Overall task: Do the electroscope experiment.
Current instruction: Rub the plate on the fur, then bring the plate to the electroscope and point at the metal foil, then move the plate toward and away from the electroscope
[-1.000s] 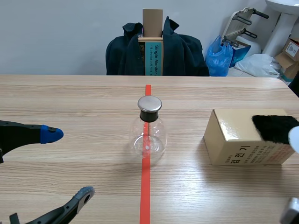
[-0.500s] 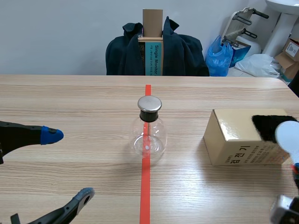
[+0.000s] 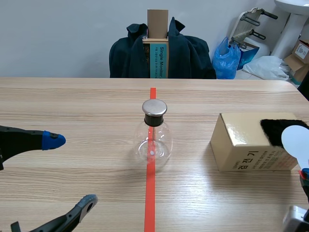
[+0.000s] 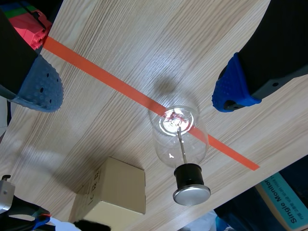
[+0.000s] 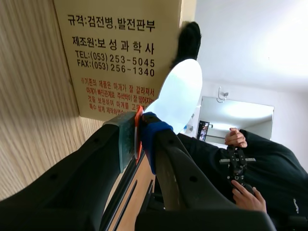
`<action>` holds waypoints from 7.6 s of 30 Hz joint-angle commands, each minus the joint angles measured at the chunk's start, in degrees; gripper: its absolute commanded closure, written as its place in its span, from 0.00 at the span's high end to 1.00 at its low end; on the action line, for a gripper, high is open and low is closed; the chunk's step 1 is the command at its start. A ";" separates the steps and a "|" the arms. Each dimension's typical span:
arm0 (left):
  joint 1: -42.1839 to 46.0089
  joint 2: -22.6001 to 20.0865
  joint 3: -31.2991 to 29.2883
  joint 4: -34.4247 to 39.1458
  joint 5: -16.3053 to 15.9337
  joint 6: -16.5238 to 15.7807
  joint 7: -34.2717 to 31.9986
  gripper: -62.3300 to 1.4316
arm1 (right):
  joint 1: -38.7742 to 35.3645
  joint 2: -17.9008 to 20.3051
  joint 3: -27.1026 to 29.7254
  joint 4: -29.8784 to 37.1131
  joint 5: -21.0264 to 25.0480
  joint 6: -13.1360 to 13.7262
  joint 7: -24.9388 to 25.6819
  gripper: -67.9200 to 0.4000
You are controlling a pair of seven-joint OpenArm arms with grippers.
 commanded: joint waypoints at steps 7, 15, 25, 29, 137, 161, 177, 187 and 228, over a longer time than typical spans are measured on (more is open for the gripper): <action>-0.02 0.28 0.22 0.17 -0.35 -0.11 -0.50 1.00 | -0.11 2.69 0.13 4.22 1.70 0.00 -1.22 0.02; -0.02 0.28 0.22 0.17 -0.37 -0.11 -0.20 1.00 | -1.22 2.69 0.22 9.49 1.70 0.00 -1.90 0.02; -0.42 -1.40 0.28 -0.02 -0.50 -0.13 -0.15 1.00 | -4.68 2.89 2.23 21.97 6.08 0.11 -1.81 0.02; -5.51 -3.10 1.44 -3.87 -3.58 -0.44 1.75 0.88 | -5.38 3.67 2.34 28.30 11.17 0.44 -0.13 0.02; -54.42 12.50 36.44 -54.93 0.02 4.39 -9.75 0.07 | 12.15 -2.25 -28.41 8.09 0.96 -3.43 4.59 0.02; -54.40 12.50 36.44 -54.93 0.02 4.39 -9.86 0.07 | 12.15 -2.23 -29.20 8.09 -1.16 0.90 14.45 0.02; -54.40 12.50 36.44 -54.93 0.02 4.39 -9.81 0.07 | 12.15 -2.25 -29.20 8.09 -1.16 0.87 12.48 0.02; -54.42 12.50 36.44 -54.93 0.02 4.39 -9.81 0.07 | 12.15 -2.25 -29.20 8.09 -1.16 0.85 1.49 0.02; -54.42 12.50 36.44 -54.93 0.02 4.44 -9.86 0.07 | 13.09 -2.23 -29.16 8.46 -1.16 0.42 5.62 0.02</action>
